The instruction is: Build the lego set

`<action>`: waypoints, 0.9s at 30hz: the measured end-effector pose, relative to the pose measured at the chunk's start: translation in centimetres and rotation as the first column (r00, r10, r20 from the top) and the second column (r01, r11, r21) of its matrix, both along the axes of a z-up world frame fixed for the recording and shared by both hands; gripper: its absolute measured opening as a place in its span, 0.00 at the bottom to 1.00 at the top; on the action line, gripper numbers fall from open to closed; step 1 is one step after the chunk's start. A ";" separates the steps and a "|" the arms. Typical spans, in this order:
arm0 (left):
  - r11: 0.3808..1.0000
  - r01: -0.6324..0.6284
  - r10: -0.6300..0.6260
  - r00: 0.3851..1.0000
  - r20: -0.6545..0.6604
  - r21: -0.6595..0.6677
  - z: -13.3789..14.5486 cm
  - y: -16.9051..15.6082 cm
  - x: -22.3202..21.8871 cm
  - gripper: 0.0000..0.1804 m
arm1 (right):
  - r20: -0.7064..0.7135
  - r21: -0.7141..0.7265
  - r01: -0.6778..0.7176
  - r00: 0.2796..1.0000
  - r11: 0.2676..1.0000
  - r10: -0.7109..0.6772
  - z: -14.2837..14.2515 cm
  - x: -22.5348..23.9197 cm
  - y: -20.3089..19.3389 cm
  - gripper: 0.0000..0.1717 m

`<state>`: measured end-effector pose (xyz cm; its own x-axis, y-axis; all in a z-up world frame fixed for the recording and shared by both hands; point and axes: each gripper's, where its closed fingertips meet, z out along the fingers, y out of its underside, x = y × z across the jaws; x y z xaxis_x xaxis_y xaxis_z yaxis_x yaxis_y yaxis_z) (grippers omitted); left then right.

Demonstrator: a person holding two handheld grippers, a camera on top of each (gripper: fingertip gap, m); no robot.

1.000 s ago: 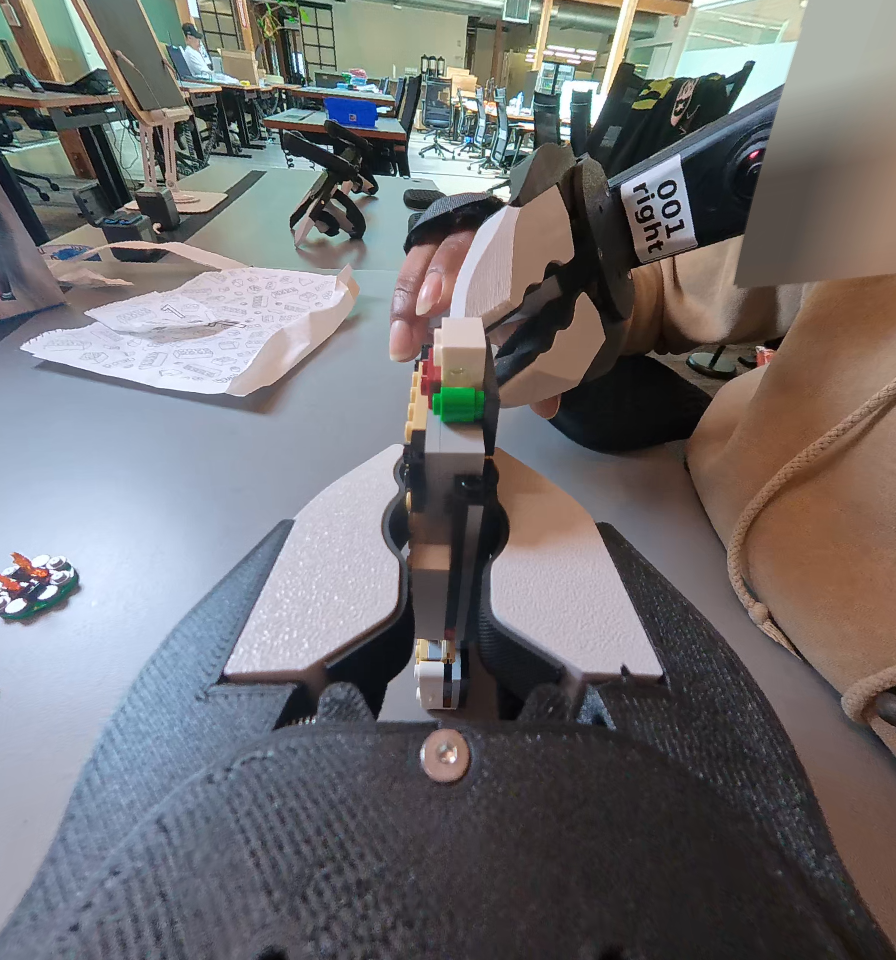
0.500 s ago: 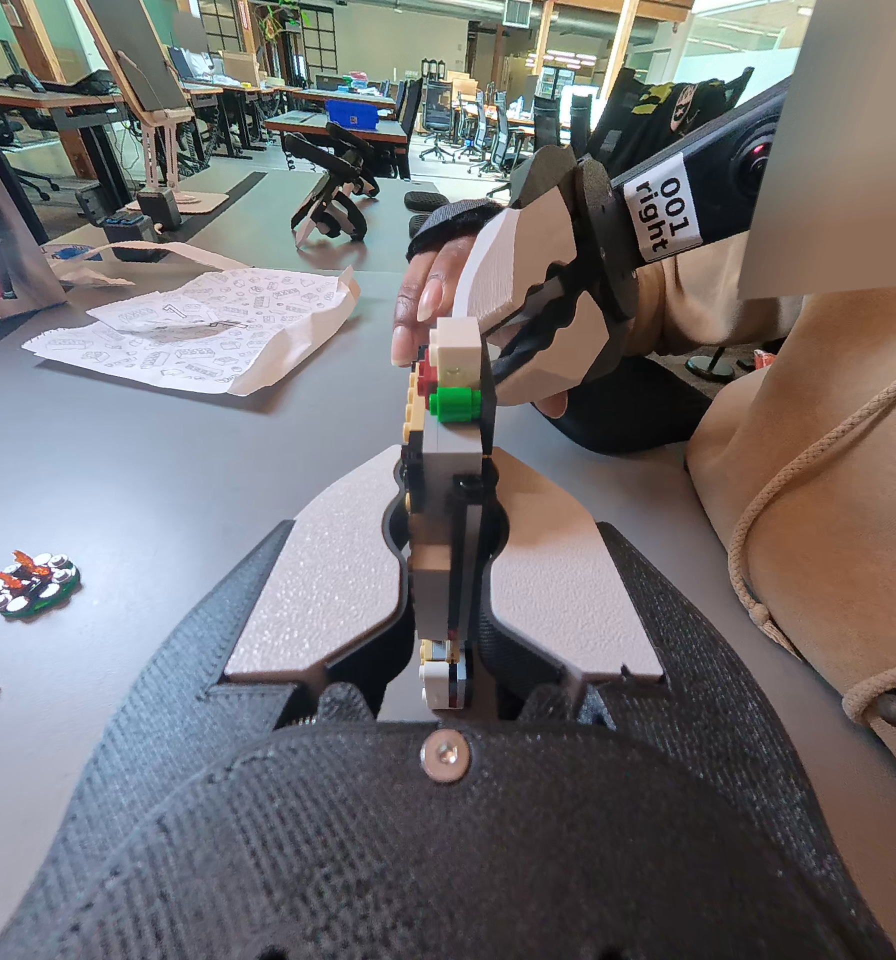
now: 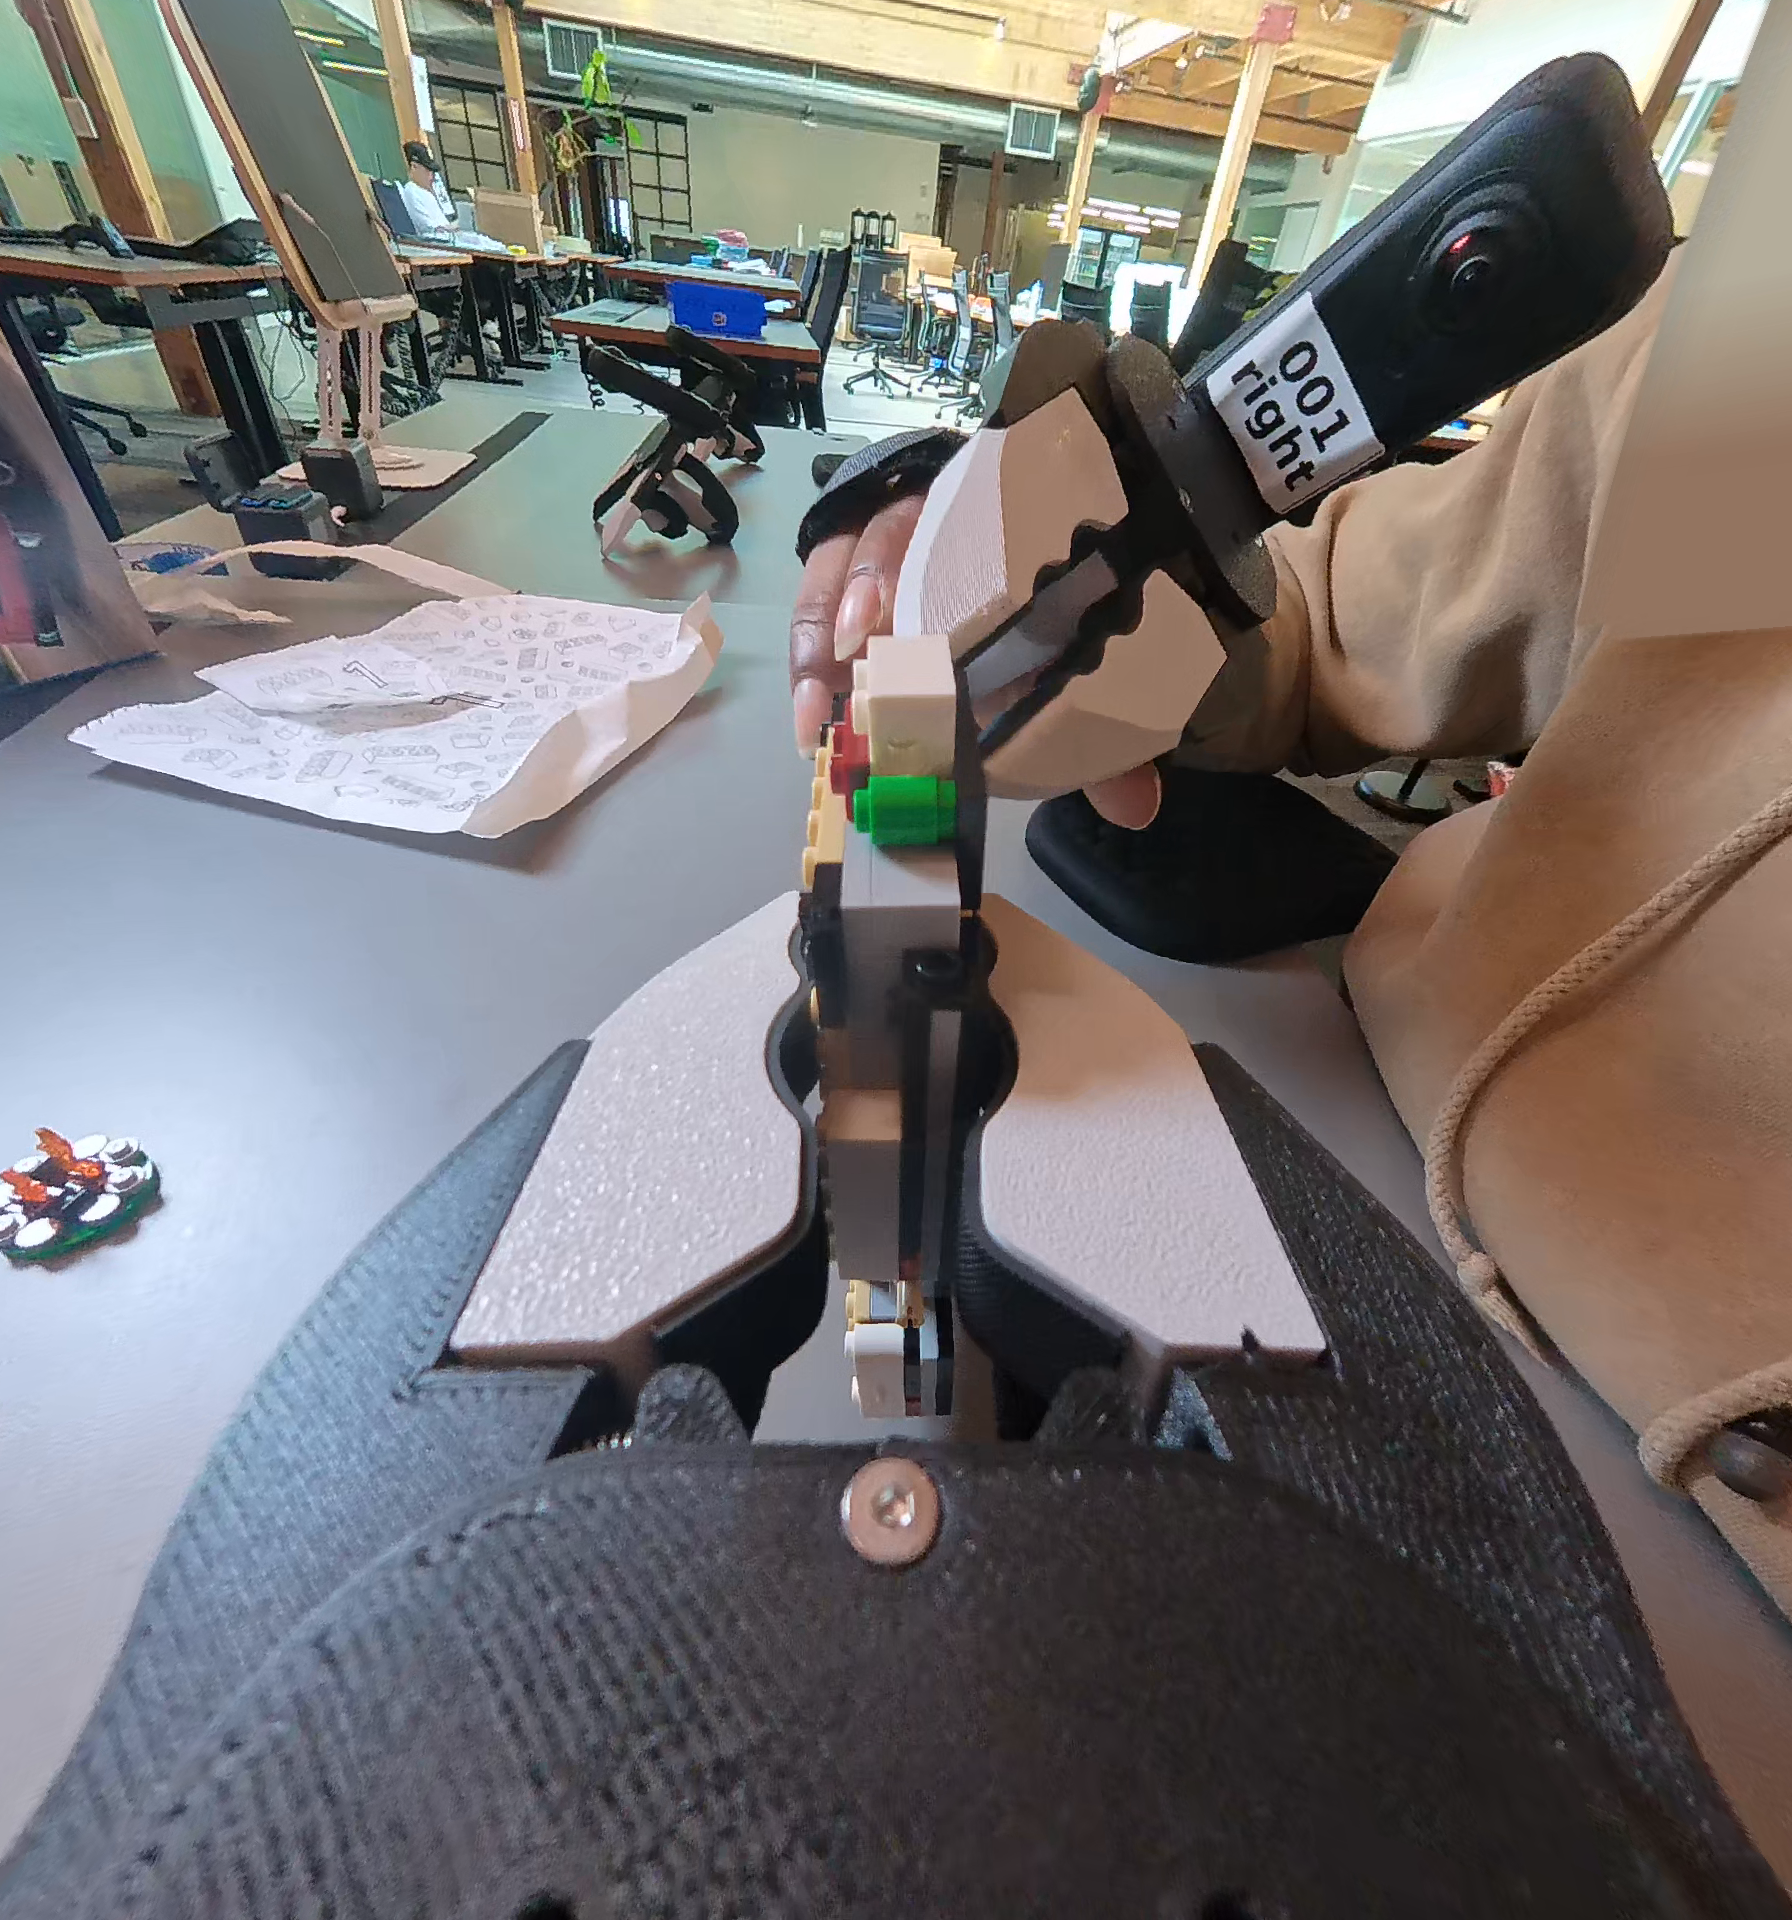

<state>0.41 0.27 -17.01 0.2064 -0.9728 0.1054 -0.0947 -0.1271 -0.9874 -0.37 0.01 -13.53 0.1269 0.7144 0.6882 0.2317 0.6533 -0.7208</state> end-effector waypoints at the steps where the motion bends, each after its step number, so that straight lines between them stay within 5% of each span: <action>1: 1.000 0.003 -0.003 1.000 0.009 -0.017 0.1 -0.1 0.0 0.13 | -0.003 -0.004 0.001 1.000 1.000 -0.001 0.1 0.0 0.0 0.07; 8: 0.966 0.022 -0.009 0.999 0.052 -0.258 0.2 0.0 -0.1 0.14 | 0.049 -0.250 -0.010 0.999 0.968 0.023 0.2 -0.3 0.9 0.06; 13: 0.881 0.101 -0.001 0.977 0.211 -0.463 2.2 0.2 -0.4 0.14 | 0.015 -0.528 -0.110 0.990 0.842 0.139 1.3 -0.3 0.9 0.22; 27: 0.830 0.095 0.040 0.973 0.228 -0.550 2.4 0.5 -0.6 0.13 | 0.066 -0.396 -0.073 0.992 0.915 0.107 1.2 -1.4 2.0 0.14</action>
